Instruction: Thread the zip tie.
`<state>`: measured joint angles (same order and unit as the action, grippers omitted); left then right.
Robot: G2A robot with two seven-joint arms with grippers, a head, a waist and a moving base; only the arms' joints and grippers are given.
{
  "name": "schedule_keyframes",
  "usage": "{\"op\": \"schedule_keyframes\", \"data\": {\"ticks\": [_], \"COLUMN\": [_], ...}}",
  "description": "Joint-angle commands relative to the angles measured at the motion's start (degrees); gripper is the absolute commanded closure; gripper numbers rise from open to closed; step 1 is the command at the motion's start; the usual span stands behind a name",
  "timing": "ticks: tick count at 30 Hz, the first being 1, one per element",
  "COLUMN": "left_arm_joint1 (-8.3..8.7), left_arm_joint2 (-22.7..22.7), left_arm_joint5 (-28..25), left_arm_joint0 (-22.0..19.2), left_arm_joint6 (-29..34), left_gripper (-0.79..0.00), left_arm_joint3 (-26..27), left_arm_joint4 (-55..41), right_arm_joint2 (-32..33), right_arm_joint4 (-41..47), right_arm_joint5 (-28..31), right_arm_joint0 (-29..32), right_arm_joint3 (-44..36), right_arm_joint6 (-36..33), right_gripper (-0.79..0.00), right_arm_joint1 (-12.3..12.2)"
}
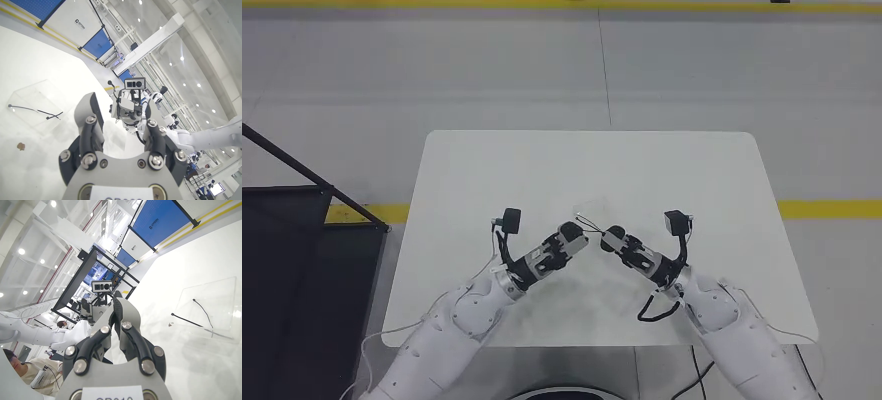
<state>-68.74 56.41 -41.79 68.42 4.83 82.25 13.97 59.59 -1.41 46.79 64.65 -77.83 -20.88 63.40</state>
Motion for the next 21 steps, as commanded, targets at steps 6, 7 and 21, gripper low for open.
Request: {"op": "schedule_keyframes", "data": {"ticks": [6,7,21], "left_arm_joint1": [-0.88,-1.01,-2.33], "left_arm_joint2": [-0.9,-1.0,-1.8], "left_arm_joint5": [-0.1,0.0,0.4], "left_arm_joint0": [-0.5,-0.6,-2.0], "left_arm_joint6": [-2.6,-2.8,-2.4], "left_gripper": [-0.268,-0.265,-0.206], "left_arm_joint3": [-1.5,-1.8,-4.0], "left_arm_joint4": [0.8,0.6,-0.6], "right_arm_joint2": [0.3,0.3,0.6], "right_arm_joint4": [-0.1,-0.2,-1.1], "right_arm_joint5": [-0.3,-0.4,-0.8], "right_arm_joint0": [0.1,0.1,0.2], "right_arm_joint3": [-0.2,-0.2,-0.4], "right_arm_joint6": [-0.7,-0.8,-1.4], "right_gripper": [0.000,0.000,0.000], "right_arm_joint1": [0.2,0.2,0.6]}}
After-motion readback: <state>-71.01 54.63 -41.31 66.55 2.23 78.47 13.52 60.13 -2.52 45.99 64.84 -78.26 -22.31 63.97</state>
